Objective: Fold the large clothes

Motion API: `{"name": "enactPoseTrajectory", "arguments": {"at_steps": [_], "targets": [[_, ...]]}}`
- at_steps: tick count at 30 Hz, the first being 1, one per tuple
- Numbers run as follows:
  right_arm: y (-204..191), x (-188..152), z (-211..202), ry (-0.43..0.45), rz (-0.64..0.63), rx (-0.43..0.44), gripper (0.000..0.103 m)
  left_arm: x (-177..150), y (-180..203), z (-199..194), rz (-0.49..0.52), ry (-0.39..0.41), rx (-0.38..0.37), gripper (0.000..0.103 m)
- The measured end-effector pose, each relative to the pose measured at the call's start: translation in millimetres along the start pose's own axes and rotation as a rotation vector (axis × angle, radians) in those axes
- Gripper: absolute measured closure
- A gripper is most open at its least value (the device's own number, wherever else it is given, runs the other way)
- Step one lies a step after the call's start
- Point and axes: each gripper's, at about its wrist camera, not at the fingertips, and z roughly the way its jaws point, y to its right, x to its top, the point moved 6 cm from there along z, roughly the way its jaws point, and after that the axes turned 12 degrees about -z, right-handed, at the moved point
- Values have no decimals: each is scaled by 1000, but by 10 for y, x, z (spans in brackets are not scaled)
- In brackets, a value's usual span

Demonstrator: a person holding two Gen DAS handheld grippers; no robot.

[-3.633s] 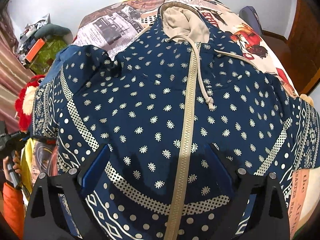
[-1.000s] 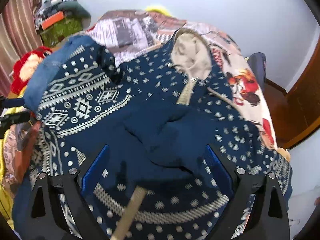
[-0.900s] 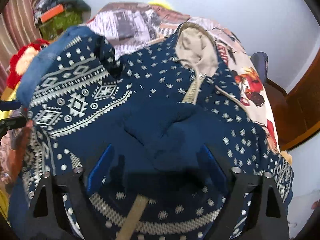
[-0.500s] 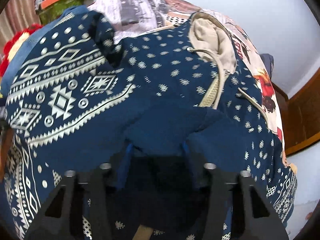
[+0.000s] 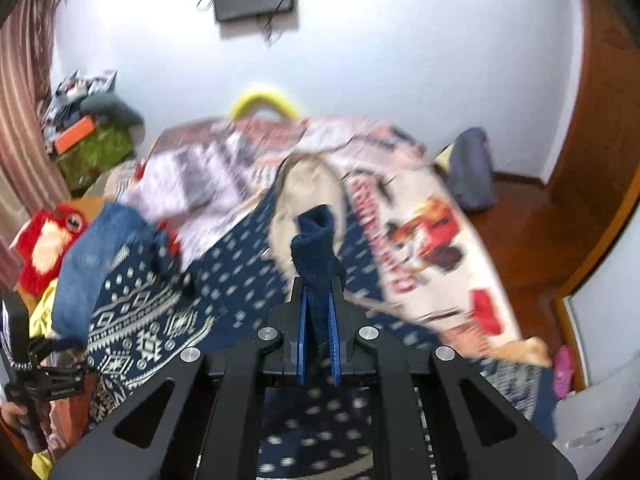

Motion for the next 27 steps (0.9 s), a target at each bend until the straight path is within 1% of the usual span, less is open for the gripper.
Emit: {"name": "enactPoseTrajectory", "arguments": {"at_steps": [4, 7, 9, 12, 15, 18, 21, 25, 27], "targets": [[304, -23, -156, 21, 24, -46, 95, 45, -14, -121, -15, 36, 9, 35], [442, -189, -183, 9, 49, -61, 95, 46, -13, -110, -22, 29, 21, 35], [527, -354, -154, -21, 69, -68, 95, 38, -2, -73, -20, 24, 37, 35], [619, -676, -6, -100, 115, -47, 95, 16, -10, -18, -13, 34, 80, 34], [633, -961, 130, -176, 138, -20, 95, 17, -59, 15, -46, 34, 82, 30], [634, -1302, 203, -247, 164, 12, 95, 37, -120, -1, -96, 36, 62, 28], [673, -1550, 218, -289, 195, 27, 94, 37, -147, -10, -116, 33, 46, 27], [667, -1807, 261, -324, 252, 61, 94, 24, -129, 14, -92, 35, 65, 25], [648, -1911, 261, -344, 264, 65, 93, 20, -131, 33, -86, 33, 74, 25]]}}
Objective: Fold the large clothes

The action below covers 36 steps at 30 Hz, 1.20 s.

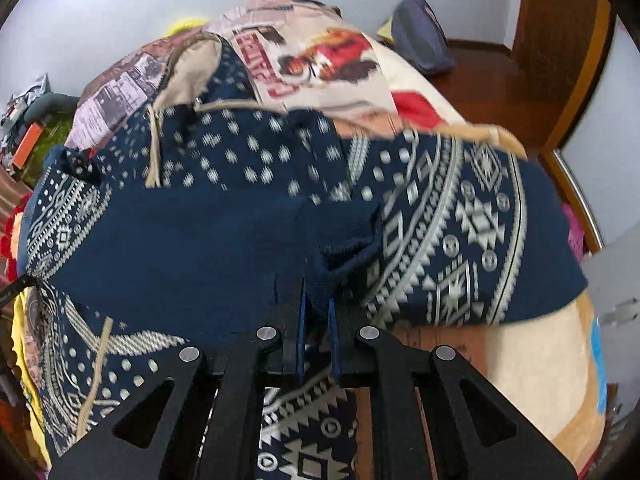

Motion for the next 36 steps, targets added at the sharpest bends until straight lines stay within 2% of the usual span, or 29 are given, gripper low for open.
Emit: {"name": "enactPoseTrajectory", "arguments": {"at_steps": [3, 7, 10, 17, 20, 25, 28, 30, 36], "targets": [[22, -112, 10, -30, 0, -9, 89, -23, 10, 2, 21, -4, 15, 25], [72, -196, -81, -44, -11, -46, 79, -109, 66, -88, 86, 0, 47, 25], [102, -210, -243, -22, -39, -71, 70, -161, 112, -227, 132, 13, 45, 25], [246, -98, -690, 93, -18, -70, 58, -50, 405, -706, 192, 100, -14, 25], [394, -14, -876, 155, 36, -63, 46, 64, 626, -883, 201, 135, -73, 23], [748, 33, -1099, 227, 136, -97, 37, 197, 1007, -1039, 212, 169, -164, 18], [1010, -44, -1088, 210, 193, -140, 37, 230, 1287, -1029, 238, 172, -198, 18], [1163, -121, -993, 188, 234, -138, 37, 199, 1486, -975, 267, 162, -214, 18], [1532, -395, -561, 91, 385, -40, 37, -29, 1891, -651, 337, 90, -234, 18]]}}
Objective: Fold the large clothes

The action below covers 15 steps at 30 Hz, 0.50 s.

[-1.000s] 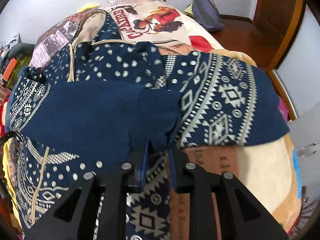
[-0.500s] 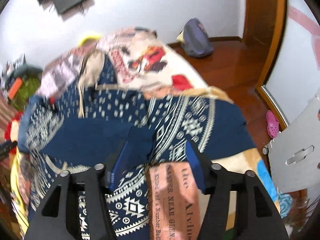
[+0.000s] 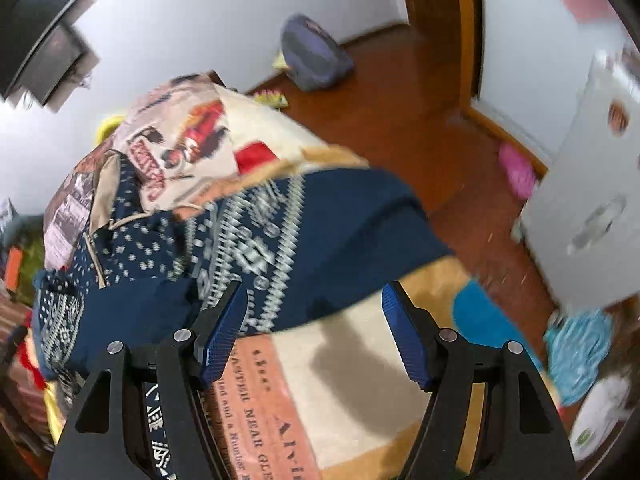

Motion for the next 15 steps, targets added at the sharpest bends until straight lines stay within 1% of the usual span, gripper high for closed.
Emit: {"name": "enactPoseTrajectory", "arguments": {"at_steps": [2, 5, 7, 9, 10, 15], "targets": [[184, -61, 209, -57, 88, 11, 37, -83, 78, 178, 1, -36, -2, 18], [374, -96, 405, -86, 195, 47, 37, -217, 166, 394, 10, -93, -13, 18], [455, -90, 509, -82, 238, 62, 37, -281, 199, 505, 14, -120, -18, 18], [517, -65, 588, -76, 265, 53, 36, -326, 223, 604, 15, -141, -19, 18], [539, -44, 626, -68, 281, 52, 34, -341, 229, 636, 13, -148, -20, 18], [673, 86, 751, -15, 356, 25, 34, -407, 227, 777, -4, -176, -21, 18]]}}
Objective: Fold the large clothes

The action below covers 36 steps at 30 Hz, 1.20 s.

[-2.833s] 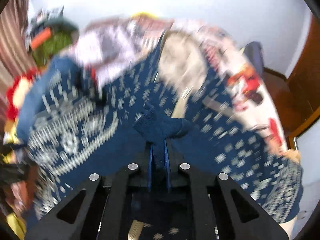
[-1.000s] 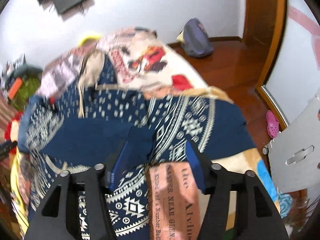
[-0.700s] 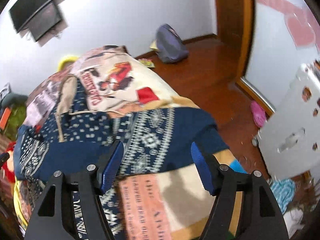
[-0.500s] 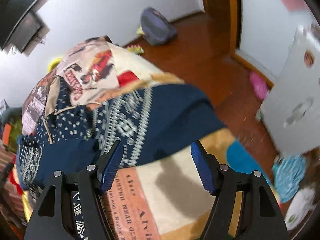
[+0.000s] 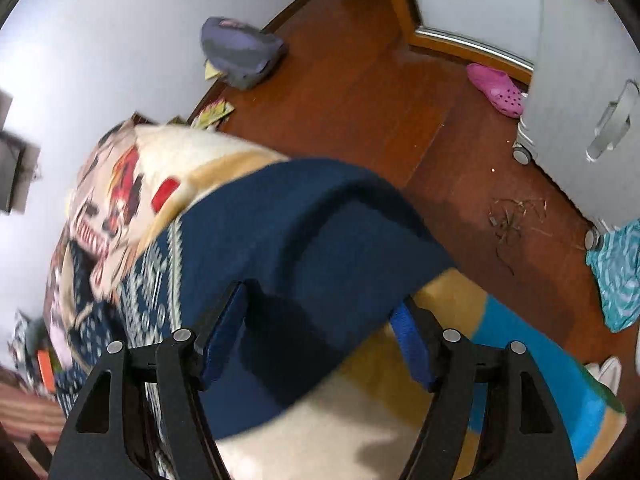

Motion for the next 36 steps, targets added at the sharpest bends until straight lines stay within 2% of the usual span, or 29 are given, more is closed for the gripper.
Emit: {"name": "enactPoseTrajectory", "arguments": {"at_steps": [3, 4, 5, 6, 8, 9, 13, 17, 23, 26, 30, 36], "targets": [[5, 93, 56, 29, 14, -44, 37, -12, -50, 41, -20, -2, 11, 18], [0, 120, 66, 36, 8, -67, 44, -11, -70, 44, -29, -3, 8, 18], [-18, 150, 65, 47, -2, -93, 57, -12, -89, 41, -38, -3, 6, 18], [-37, 180, 62, 51, -11, -111, 65, -13, -104, 39, -43, -3, 6, 18], [-118, 249, 21, 51, -41, -129, 90, -24, -128, 19, -42, 2, 14, 18], [-161, 283, -20, 58, -56, -142, 93, -27, -132, 9, -37, 6, 20, 18], [-468, 402, -342, 140, -161, -138, 96, -36, -140, -95, 4, 44, 62, 18], [-1055, 396, -852, 248, -345, -107, 96, -35, -143, -259, 24, 82, 78, 18], [-1977, 98, -1320, 339, -591, 45, 96, 5, -174, -537, 27, 128, 71, 18], [-2371, -139, -1304, 309, -685, 137, 96, 13, -205, -637, 10, 144, 63, 18], [-2778, -579, -928, 152, -776, 239, 96, -20, -270, -728, -4, 150, 61, 18], [-2983, -1238, -144, -84, -833, 216, 95, -174, -408, -800, -2, 138, 70, 18]]}}
